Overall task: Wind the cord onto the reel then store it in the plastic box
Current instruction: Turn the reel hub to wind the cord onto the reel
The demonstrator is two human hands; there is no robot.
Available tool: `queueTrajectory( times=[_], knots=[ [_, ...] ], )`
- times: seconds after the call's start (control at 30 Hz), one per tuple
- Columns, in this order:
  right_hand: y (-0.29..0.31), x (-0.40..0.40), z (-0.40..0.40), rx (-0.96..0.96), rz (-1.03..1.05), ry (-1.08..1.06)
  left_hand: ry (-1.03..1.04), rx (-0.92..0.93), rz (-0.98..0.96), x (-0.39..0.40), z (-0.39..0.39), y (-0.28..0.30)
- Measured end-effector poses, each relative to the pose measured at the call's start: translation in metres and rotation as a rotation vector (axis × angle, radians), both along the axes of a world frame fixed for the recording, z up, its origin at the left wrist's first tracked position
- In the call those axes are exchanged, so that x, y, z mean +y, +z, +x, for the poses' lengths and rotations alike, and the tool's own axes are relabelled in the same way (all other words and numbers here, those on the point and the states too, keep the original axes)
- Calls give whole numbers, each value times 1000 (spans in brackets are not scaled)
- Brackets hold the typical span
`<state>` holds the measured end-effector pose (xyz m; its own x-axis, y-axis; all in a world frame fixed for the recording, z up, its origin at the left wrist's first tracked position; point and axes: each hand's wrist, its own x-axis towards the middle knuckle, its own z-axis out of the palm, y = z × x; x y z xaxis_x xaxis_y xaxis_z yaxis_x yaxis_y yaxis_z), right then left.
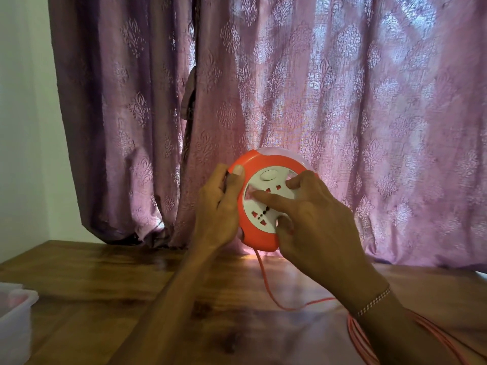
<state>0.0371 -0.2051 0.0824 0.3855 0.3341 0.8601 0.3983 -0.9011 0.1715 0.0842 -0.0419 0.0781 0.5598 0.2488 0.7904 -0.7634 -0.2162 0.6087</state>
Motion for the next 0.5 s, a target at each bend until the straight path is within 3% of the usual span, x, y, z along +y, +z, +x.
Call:
queueTrajectory(
  times=[0.2,0.5],
  knots=[
    [-1,4,3,-20,202,-89,10,-6,-9,0,0,1],
    [7,-2,4,-114,112,120,-23,16,-43,1,1,1]
  ],
)
